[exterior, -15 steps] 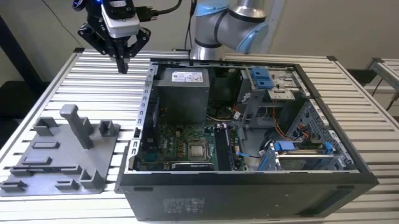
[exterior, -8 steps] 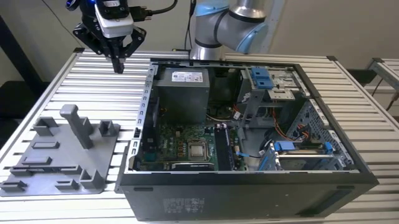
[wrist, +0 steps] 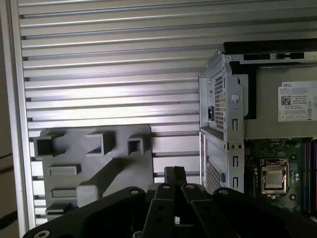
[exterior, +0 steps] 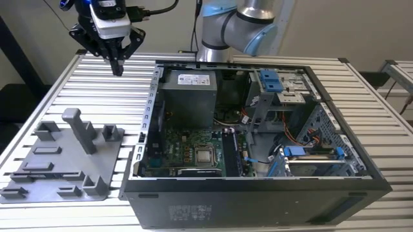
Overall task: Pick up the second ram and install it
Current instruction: 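Reach for the second ram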
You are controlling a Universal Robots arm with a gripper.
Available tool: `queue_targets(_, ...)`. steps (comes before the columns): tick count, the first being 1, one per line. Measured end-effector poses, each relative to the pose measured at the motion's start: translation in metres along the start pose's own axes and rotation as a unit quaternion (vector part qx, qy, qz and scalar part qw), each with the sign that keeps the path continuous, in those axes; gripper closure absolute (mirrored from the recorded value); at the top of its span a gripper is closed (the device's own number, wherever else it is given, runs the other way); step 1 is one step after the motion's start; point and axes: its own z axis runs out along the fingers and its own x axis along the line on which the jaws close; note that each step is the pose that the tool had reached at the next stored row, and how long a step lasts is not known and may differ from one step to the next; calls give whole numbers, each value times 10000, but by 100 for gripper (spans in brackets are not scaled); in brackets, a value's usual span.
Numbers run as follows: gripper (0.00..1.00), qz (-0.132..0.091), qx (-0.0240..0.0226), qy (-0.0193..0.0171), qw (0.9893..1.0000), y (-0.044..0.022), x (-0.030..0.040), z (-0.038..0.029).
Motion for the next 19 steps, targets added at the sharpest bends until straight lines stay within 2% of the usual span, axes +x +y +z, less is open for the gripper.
queue_targets(19,89,-2,1,19,10000,-4,282,10)
